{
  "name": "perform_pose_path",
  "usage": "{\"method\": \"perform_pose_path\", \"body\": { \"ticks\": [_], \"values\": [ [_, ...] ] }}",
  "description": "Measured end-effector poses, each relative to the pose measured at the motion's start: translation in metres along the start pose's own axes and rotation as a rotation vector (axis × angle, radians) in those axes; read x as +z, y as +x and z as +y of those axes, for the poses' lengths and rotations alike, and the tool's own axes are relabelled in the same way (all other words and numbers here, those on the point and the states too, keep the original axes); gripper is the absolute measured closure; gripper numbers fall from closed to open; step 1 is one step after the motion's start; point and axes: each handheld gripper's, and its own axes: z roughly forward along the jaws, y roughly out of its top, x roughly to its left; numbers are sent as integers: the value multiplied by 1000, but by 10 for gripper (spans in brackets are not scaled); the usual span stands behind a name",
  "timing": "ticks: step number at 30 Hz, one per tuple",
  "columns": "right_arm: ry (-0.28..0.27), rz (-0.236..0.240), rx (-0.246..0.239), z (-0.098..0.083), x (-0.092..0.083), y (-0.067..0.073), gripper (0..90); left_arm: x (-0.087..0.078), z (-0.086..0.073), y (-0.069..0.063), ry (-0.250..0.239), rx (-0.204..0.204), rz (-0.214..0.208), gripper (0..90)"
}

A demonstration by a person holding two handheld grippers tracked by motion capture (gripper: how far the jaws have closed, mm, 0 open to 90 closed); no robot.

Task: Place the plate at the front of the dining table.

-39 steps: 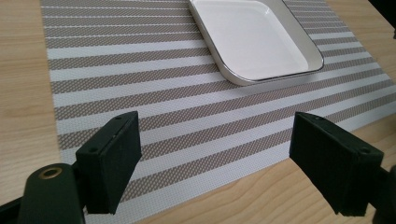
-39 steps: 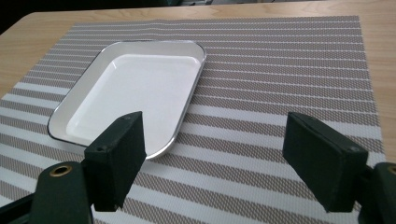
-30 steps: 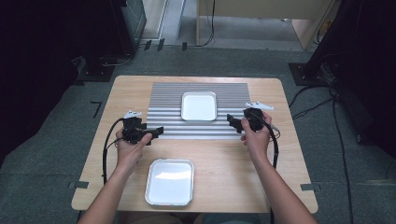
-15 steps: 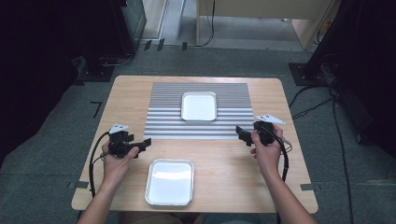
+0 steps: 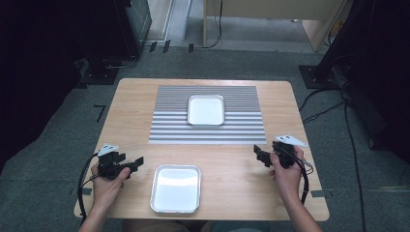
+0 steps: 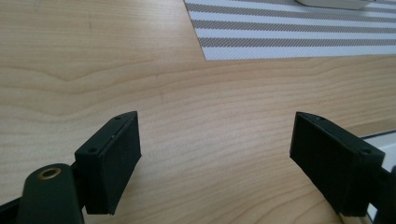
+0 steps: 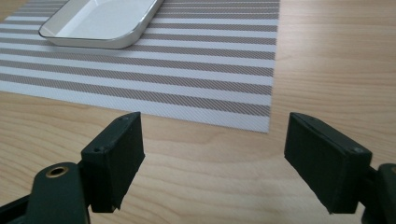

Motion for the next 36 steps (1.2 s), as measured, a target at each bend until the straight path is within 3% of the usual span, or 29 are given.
{"method": "perform_pose_path", "body": {
  "ticks": [13,23,28,32,36],
  "values": [
    [13,-53,54,-36,-26,-34,205,-15,-19,9,7,5,36,166],
    [25,-102,85,-61,-57,-59,206,-24,-30,17,26,34,88,166],
    [45,-121,100,-72,-64,-66,203,-29,-40,24,40,65,158,166],
    [78,-151,71,-80,-62,-63,180,-32,-44,24,25,64,179,166],
    [57,-199,16,-84,-58,-57,174,-26,-51,15,3,138,252,163]
  ]
}}
